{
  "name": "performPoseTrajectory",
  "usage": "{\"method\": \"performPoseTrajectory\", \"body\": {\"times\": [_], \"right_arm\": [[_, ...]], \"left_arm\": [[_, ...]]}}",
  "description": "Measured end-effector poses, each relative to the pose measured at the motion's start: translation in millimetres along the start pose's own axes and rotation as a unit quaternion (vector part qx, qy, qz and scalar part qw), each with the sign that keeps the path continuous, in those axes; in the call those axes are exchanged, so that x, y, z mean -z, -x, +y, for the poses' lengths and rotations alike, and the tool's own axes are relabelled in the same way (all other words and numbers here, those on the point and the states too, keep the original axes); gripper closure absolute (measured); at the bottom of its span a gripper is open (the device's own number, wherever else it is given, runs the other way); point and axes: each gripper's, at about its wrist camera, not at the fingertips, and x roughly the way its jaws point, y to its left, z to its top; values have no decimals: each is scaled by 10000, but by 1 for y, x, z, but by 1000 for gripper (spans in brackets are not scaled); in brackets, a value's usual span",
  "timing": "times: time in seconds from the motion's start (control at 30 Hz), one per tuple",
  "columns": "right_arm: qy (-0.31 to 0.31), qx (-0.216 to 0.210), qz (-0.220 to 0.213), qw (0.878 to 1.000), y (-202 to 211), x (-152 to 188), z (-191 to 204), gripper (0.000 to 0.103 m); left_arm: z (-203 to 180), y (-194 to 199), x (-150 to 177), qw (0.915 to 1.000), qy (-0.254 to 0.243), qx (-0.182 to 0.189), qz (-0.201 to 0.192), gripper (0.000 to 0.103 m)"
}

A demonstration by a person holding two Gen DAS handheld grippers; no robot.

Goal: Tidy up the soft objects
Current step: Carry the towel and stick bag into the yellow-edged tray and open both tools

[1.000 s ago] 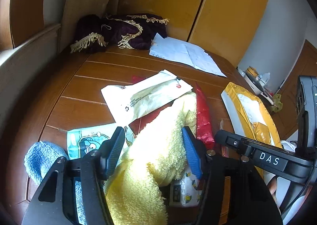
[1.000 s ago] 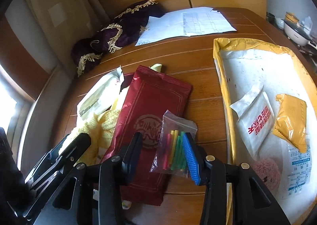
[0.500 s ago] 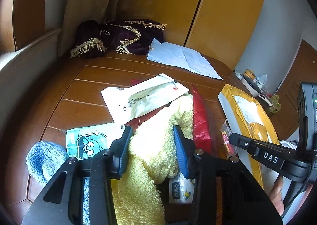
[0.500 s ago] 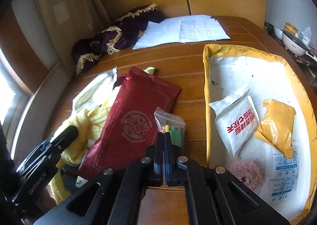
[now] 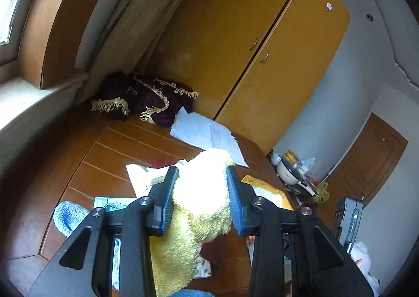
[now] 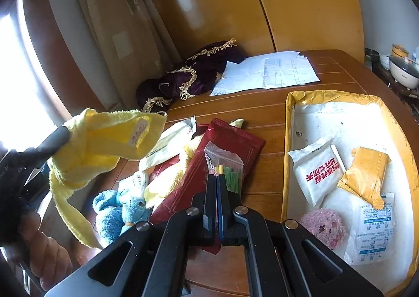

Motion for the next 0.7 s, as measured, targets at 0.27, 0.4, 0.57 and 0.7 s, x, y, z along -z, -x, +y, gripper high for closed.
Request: {"method": "performPoseTrajectory", "body": {"times": [0.27,0.4,0.57,0.7], "right_arm": [[-203,-35,-435,9988,37,-11,-27,102],[-396,90,-608,9973,52,-21,-57,102],[-659,450,-786,9937,65,-40,-101,102],[-752,843,-681,9913,52,-50,-131,102]], "left_arm": [[-44,-25,-5,9964,203,761,303,69],[-71,-48,-3,9939,193,978,469,69],[-100,-95,-2,9884,284,1148,952,69],[-119,-134,2,9857,446,1116,1184,69]]}}
